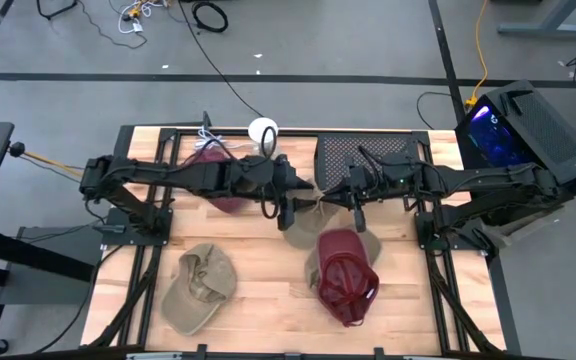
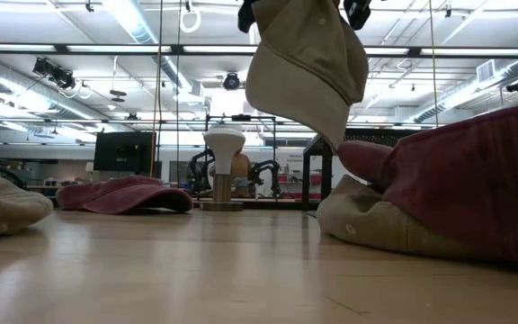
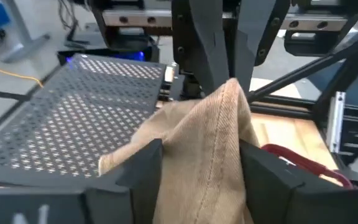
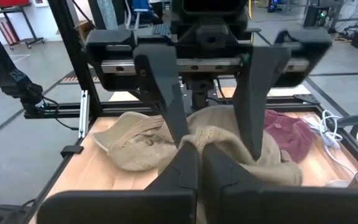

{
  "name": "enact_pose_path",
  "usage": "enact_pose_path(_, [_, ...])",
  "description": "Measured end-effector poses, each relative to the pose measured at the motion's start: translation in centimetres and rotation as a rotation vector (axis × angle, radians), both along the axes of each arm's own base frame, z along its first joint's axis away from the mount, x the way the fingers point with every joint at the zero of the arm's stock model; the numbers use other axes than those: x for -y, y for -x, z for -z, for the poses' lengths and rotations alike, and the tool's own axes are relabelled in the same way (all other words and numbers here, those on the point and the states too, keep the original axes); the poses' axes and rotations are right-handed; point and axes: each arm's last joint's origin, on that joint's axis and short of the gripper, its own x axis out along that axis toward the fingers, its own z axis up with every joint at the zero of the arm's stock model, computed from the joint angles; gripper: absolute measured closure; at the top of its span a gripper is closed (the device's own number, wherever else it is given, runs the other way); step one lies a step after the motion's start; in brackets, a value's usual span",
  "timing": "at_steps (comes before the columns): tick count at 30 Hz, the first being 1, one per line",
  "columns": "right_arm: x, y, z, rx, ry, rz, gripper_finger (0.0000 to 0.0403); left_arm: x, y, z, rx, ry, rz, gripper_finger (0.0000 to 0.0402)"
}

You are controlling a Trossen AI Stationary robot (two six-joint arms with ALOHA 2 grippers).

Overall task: Pick & Place hat
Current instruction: Put the top brown hat on the black shelf

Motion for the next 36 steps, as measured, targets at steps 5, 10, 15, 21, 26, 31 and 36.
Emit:
enact_pose_path(5, [0.0,0.0,0.0,0.0,0.011,-0.002,0.0389,-0.3,0.4,-0.2,-0.009,0.086,0.06,0.0326])
enact_pose_path(10, [0.0,0.2,-0.1,0.012,0.078,-0.02,0.035,-0.9,2.1,-1.4,-0.032,0.237,0.135,0.0385])
enact_pose_path(15, [0.0,0.5,-0.6,0.046,0.054,-0.013,0.0285,-1.1,3.9,-2.9,-0.03,0.365,0.197,0.0393])
enact_pose_path(21, [-0.1,0.4,-1.0,0.09,0.085,-0.031,0.0179,-0.6,4.3,-3.4,-0.036,0.458,0.281,0.0393])
enact_pose_path(26, [-0.2,-0.4,-0.4,0.078,0.102,-0.099,0.0122,-0.6,4.3,-3.4,-0.037,0.483,0.276,0.0393])
enact_pose_path(31, [0.3,-1.5,0.5,0.019,0.123,-0.138,0.0119,-0.5,4.3,-3.6,-0.021,0.515,0.29,0.0393])
enact_pose_path(36, [0.7,-2.8,-0.2,-0.078,0.128,-0.189,0.014,-0.5,4.2,-3.7,-0.015,0.52,0.289,0.0393])
